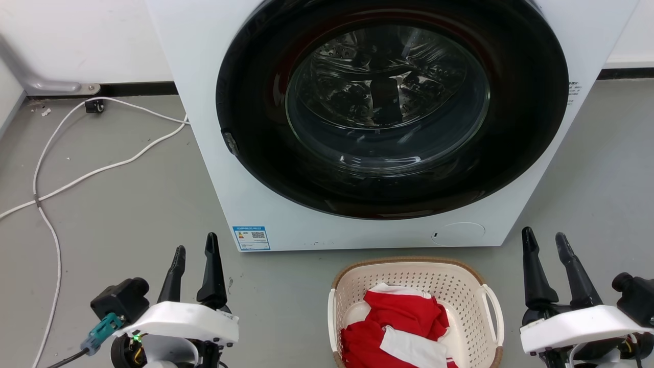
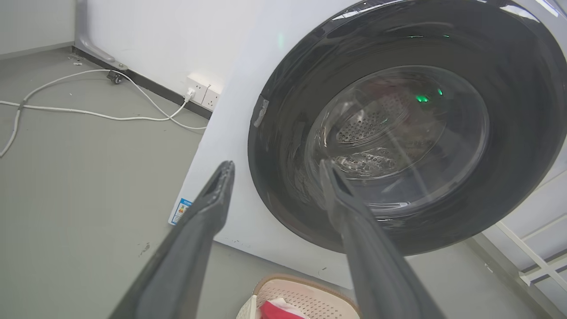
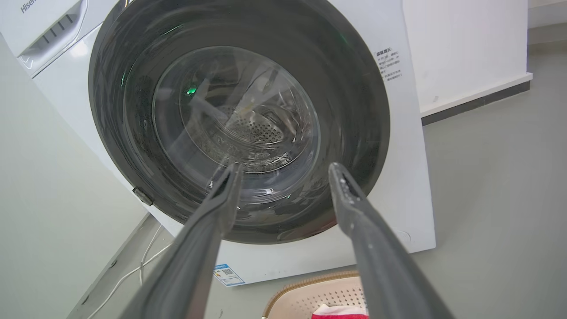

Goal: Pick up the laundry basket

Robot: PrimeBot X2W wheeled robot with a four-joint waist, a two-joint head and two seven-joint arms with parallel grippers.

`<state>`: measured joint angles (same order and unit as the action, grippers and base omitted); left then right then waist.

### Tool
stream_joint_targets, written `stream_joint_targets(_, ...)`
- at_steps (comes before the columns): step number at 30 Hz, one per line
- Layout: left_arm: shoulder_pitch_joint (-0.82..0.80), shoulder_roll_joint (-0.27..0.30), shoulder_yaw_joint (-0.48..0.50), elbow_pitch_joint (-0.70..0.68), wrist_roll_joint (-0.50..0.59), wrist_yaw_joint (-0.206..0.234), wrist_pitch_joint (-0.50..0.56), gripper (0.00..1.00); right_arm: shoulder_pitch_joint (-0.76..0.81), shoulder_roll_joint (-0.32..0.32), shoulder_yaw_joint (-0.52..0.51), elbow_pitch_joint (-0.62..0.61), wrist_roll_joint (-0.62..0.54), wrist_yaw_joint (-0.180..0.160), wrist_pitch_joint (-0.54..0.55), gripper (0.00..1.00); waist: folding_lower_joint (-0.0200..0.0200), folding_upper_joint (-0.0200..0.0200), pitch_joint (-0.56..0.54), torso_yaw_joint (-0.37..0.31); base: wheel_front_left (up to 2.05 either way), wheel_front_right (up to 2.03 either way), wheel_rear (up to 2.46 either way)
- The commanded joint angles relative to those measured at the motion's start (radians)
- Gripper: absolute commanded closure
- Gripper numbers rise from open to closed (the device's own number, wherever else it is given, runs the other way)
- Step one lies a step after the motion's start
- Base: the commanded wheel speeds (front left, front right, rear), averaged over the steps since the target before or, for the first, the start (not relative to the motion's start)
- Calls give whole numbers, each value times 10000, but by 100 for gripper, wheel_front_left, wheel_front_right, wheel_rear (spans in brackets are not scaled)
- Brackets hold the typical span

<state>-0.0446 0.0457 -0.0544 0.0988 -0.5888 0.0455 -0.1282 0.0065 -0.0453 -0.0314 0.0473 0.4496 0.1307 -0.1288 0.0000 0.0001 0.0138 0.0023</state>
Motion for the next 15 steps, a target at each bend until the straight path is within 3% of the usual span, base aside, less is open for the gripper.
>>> stream_joint_targets(1, 11, 41, -31, -144, 264, 66, -109, 0, 51, -46, 18, -176, -248, -1, -94, 0, 0, -1, -2, 0, 0, 0, 0)
stream_joint_targets(15, 110, 44, -302, -225, 1690, 272, -464, 0, 227, -54, 16, -341, -1728, -1, -450, 0, 0, -1, 12, 10, 0, 0, 0)
